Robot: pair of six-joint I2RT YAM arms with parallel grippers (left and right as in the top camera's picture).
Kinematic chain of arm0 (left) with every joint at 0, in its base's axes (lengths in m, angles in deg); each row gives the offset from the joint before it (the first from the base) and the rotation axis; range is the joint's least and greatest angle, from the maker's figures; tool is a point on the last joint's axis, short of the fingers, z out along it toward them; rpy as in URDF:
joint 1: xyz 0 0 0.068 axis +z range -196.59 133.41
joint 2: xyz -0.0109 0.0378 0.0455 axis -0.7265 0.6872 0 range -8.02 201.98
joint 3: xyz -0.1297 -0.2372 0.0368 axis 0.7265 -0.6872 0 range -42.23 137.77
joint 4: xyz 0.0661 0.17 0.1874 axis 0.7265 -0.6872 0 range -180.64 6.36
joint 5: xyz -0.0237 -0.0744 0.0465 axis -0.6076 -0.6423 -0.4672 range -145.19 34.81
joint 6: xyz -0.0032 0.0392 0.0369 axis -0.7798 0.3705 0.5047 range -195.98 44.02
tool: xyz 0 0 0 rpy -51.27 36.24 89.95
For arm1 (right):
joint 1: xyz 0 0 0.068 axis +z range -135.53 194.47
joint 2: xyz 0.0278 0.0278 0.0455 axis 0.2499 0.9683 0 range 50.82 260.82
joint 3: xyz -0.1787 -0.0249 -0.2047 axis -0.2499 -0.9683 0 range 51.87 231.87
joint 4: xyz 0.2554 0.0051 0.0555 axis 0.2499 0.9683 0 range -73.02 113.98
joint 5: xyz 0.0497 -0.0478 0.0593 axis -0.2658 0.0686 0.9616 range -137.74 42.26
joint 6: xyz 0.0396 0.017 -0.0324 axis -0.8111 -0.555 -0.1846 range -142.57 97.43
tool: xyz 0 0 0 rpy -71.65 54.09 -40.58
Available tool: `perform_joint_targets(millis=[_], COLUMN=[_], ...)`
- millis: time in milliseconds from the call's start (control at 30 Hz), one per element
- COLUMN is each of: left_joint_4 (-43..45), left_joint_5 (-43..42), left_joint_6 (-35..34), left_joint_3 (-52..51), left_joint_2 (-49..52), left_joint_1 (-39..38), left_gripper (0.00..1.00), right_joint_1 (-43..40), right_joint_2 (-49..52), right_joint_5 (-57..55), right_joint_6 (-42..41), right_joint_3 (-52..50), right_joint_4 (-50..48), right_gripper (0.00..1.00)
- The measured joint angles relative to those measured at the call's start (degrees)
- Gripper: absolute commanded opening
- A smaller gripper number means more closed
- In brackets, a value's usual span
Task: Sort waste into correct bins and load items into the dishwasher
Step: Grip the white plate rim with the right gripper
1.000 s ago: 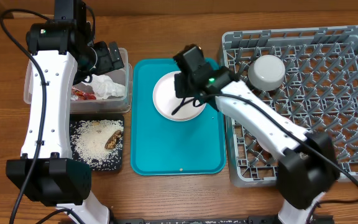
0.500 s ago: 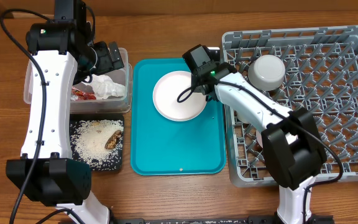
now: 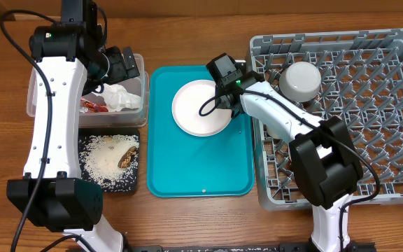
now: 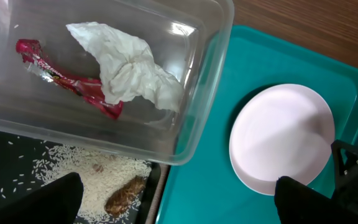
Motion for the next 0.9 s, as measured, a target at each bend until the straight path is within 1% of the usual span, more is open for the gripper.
perform_joint_targets(millis=[300, 733, 900], left_joint_4=[0.0, 0.0, 0.0], left_joint_5=[0.0, 0.0, 0.0], left_joint_6=[0.0, 0.0, 0.0], left_joint_3=[0.0, 0.0, 0.0], left_joint_2=[0.0, 0.0, 0.0], left_joint_1=[0.0, 0.0, 0.0], left_gripper=[1.0, 1.0, 1.0], right_joint_1=[0.0, 0.0, 0.0], right_joint_2=[0.0, 0.0, 0.0], right_joint_5=[0.2, 5.1, 6.1], right_joint_6=[0.0, 0.0, -0.1], right_joint_3=[0.0, 0.0, 0.0], right_joint_4=[1.1, 1.4, 1.9], right_gripper=[0.37, 0.39, 0.52])
